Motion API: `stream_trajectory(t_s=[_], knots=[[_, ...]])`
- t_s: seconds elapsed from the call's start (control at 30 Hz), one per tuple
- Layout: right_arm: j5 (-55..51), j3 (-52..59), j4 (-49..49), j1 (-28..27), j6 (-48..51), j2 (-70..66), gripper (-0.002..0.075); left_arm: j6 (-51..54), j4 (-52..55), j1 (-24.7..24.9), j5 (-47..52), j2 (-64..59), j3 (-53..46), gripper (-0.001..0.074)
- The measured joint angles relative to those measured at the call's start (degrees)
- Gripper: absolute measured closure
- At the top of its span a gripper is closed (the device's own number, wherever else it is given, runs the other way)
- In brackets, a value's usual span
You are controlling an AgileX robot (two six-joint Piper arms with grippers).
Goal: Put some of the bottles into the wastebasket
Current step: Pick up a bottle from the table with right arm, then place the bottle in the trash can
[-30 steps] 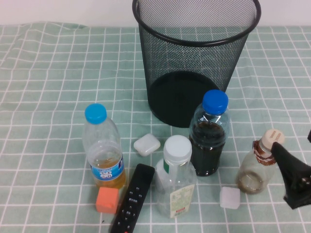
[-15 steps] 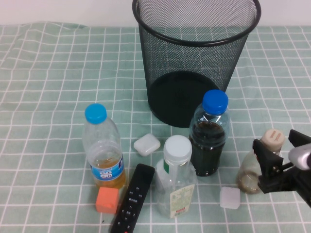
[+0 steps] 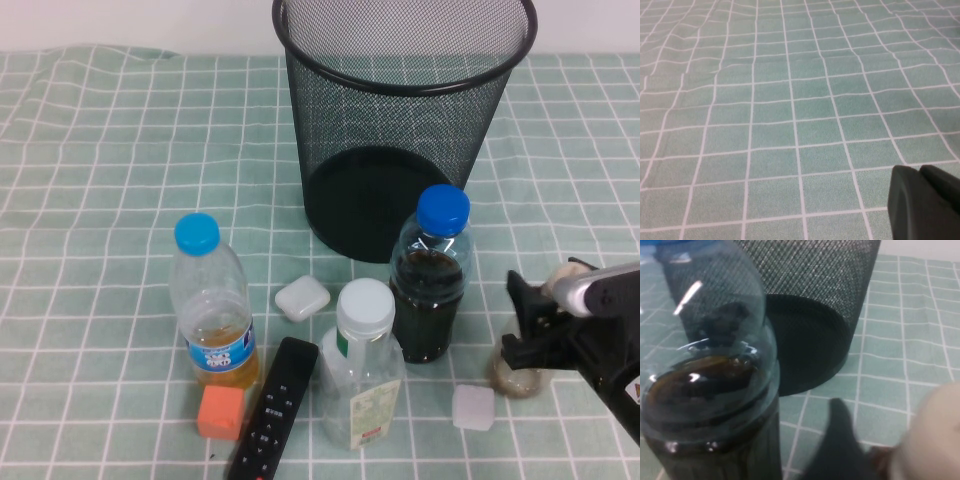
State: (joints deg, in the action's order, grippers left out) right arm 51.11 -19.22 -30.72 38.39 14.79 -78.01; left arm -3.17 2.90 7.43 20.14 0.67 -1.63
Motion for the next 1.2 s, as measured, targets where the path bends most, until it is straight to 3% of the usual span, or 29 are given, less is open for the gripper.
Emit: stream_trajectory(t_s=[0.17, 0.33, 0.47, 0.53, 0.67, 0.77, 1.03, 1.2], knots=[[-2.6, -0.5, -3.8, 0.0, 6.4, 1.9, 0.0734, 0.0, 0.0, 0.0, 0.0, 0.0, 0.0, 0.0739], [-15.5, -5.4, -7.5, -0.5, 17.4, 9.2, 0.0731, 0.0, 0.0, 0.0, 0.0, 0.0, 0.0, 0.0739], [-32.8, -11.8, -5.7, -6.5, 17.4, 13.7, 0.0728, 0.0, 0.0, 0.0, 0.0, 0.0, 0.0, 0.0739], [-44.1, -15.7, -1.6, -11.5, 11.9, 14.0, 0.0727, 0.0, 0.0, 0.0, 0.0, 0.0, 0.0, 0.0739], [-68.8, -26.7, 15.0, -23.3, -11.6, 13.1, 0.0727, 0.0, 0.0, 0.0, 0.0, 0.0, 0.0, 0.0739], [-78.5, -33.8, 24.4, -27.5, -22.0, 12.8, 0.0727, 0.0, 0.0, 0.0, 0.0, 0.0, 0.0, 0.0739], [-94.9, -66.0, 27.5, -30.3, -22.5, 6.4, 0.0727, 0.0, 0.0, 0.0, 0.0, 0.0, 0.0, 0.0739], [-101.9, -91.3, 21.4, -30.3, -17.5, -5.3, 0.0727, 0.0, 0.0, 0.0, 0.0, 0.0, 0.0, 0.0739]])
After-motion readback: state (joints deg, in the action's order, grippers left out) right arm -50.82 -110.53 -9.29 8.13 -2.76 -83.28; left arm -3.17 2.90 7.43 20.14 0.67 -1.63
